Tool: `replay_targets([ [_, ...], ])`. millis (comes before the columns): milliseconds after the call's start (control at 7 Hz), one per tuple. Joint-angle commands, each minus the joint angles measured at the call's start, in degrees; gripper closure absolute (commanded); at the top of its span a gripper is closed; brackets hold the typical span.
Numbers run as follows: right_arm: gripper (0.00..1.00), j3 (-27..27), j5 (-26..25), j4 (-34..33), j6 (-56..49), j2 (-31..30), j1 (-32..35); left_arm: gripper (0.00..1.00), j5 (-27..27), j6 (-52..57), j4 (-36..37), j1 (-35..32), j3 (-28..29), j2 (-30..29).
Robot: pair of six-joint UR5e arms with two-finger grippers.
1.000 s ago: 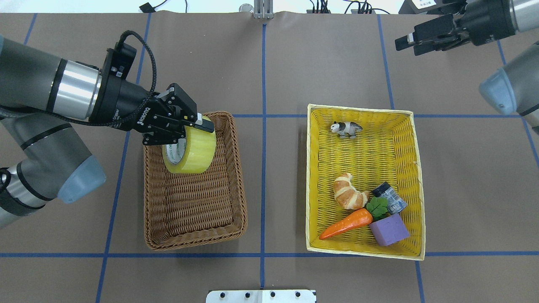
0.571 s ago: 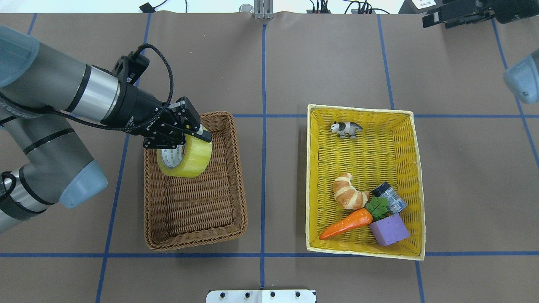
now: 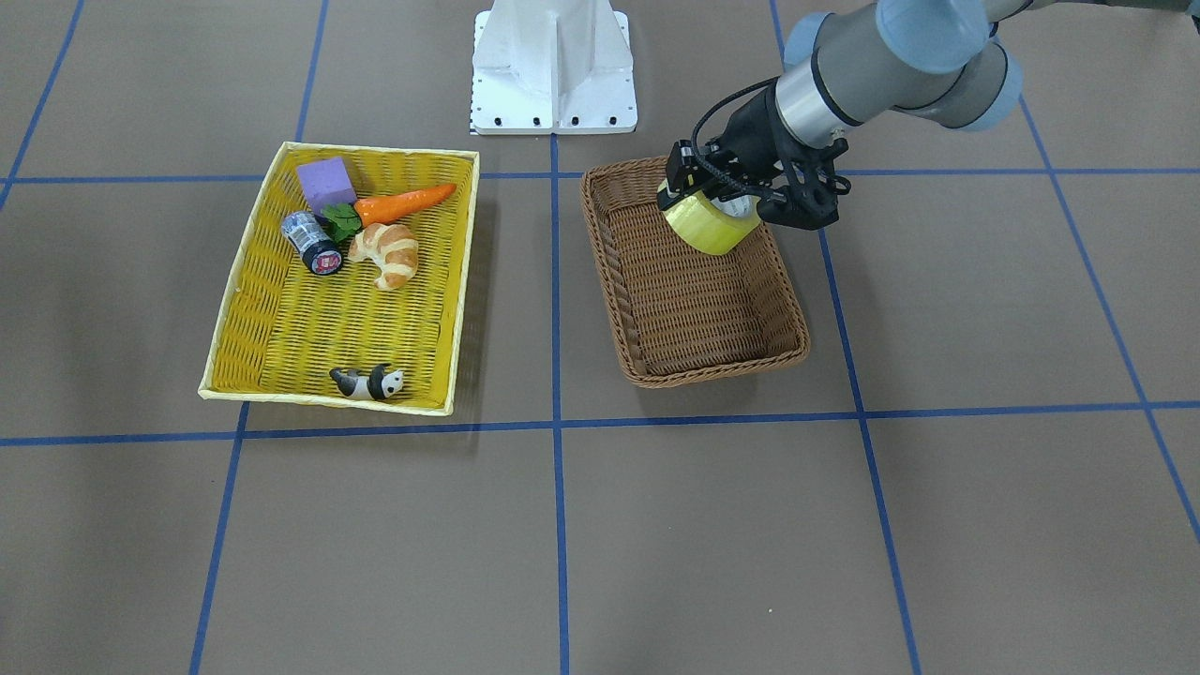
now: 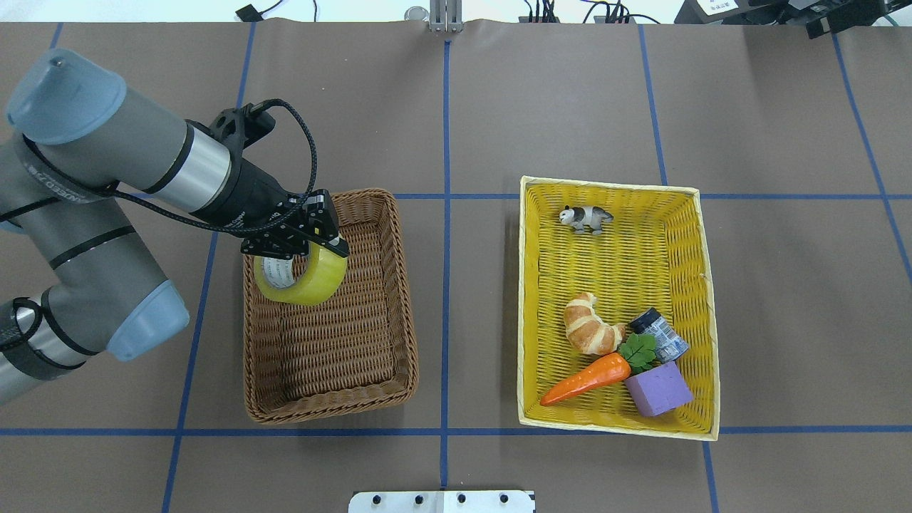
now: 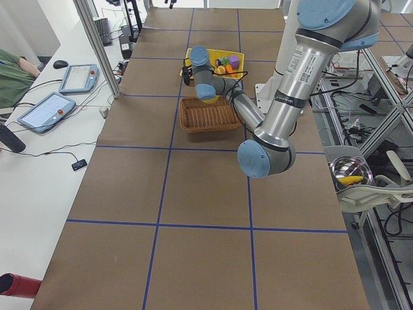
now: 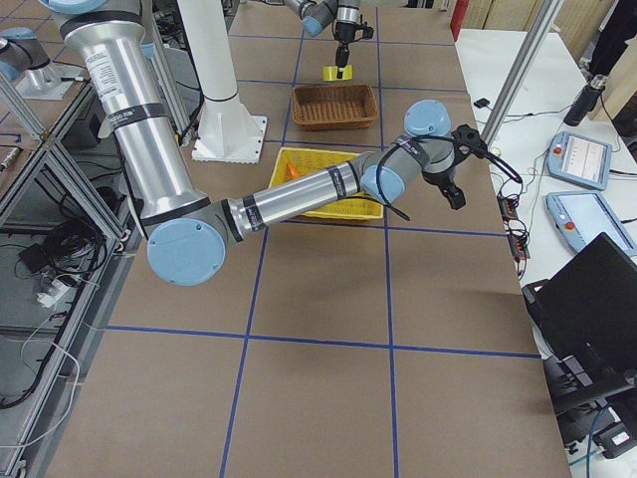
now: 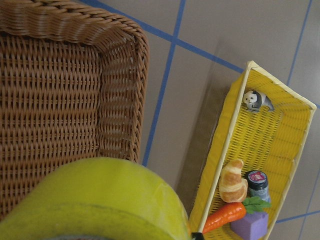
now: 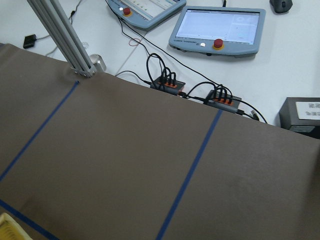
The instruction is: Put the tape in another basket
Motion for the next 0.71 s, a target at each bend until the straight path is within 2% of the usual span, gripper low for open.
replay_targets([
  [0, 0.00, 0.7, -0.2, -13.5, -12.9, -0.7, 2.3, 1.00, 1.9, 10.6, 8.2, 0.0, 0.0, -0.3],
  [143, 0.00, 1.3, -3.8, -20.7, -21.6, -0.6, 3.4, 1.00, 3.8, 14.5, 12.4, 1.1, -0.1, -0.6],
  [286, 0.00, 1.4, -5.8, -27.1, -26.0, -0.2, 3.6, 1.00, 7.6, 17.5, 16.3, 3.7, 0.5, -2.4],
  [571, 0.00, 1.5, -6.4, -35.2, -26.2, -0.3, 3.0, 1.00, 10.6, 22.1, 27.0, 5.4, 0.6, -6.9],
])
